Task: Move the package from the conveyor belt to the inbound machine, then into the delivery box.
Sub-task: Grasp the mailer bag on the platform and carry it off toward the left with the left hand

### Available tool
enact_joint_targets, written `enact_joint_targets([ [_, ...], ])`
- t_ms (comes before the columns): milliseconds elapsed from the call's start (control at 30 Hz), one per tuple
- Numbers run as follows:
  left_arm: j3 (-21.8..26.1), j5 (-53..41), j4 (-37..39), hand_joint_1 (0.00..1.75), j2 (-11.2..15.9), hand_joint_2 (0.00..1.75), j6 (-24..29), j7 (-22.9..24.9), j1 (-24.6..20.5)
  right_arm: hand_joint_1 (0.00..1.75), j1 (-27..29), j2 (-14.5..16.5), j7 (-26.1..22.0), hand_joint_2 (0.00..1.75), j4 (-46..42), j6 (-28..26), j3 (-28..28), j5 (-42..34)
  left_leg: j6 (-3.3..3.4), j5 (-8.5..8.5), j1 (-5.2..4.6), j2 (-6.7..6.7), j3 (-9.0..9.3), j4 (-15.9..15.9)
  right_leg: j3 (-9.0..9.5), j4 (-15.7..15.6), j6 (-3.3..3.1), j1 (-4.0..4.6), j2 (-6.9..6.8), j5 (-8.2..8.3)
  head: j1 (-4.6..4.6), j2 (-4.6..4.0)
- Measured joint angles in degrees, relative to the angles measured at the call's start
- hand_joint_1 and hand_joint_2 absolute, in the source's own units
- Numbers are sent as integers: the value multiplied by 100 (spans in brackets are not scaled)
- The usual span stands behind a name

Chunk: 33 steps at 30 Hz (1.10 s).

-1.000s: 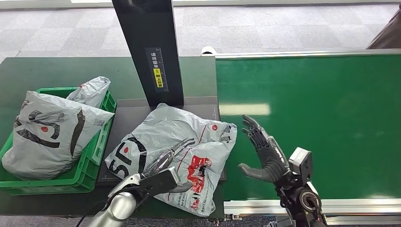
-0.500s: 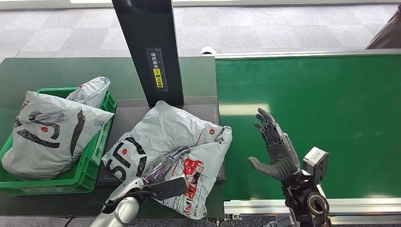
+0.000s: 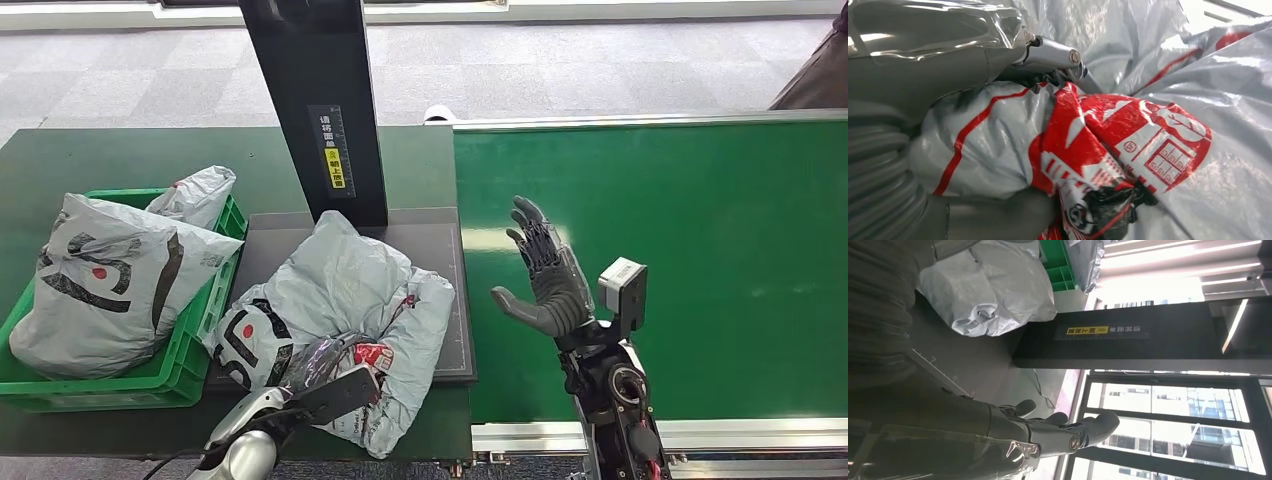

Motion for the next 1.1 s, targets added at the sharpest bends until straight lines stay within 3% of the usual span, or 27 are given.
enact_joint_targets([
  [233, 175, 107, -392, 175, -41, 175, 197, -430, 194, 0, 291, -49, 70, 175, -71, -276, -6, 55, 0, 2, 0, 0, -16, 5, -32, 0, 1, 0, -1, 0, -1, 0],
  [433, 353, 602, -685, 175, -279, 175, 202, -743, 203, 0, 643, -304, 121, 175, -296, -315, -154, -66, 1, 1, -3, -2, -40, 9, -53, 0, 2, -4, -2, 1, 0, 0],
  [633, 386, 1381, -721, 175, -428, 175, 273, -1503, -53, 0, 1090, -372, 87, 175, -685, -354, -396, -115, 2, 2, -3, -3, -66, 10, -78, -1, 3, -4, -3, 3, -1, 0],
  [933, 420, 1687, -733, 175, -418, 175, 559, -1788, -273, 0, 1213, -387, 86, 175, -907, -360, -540, -117, 2, 3, -2, 1, -74, 10, -86, 0, 2, -2, -1, 3, 0, 0],
  [1000, 452, 2039, -823, 175, -404, 175, 615, -1988, -271, 0, 1212, -391, 87, 175, -911, -363, -549, -117, 2, 3, -2, 0, -78, 10, -89, 0, 2, -2, -1, 3, 0, 0],
  [1100, 572, 3069, -1175, 175, -383, 175, 237, -2294, -200, 0, 1210, -413, 88, 175, -915, -388, -551, -148, 2, 3, -2, 0, -83, 10, -94, 1, 2, -3, -2, 3, -2, 0],
])
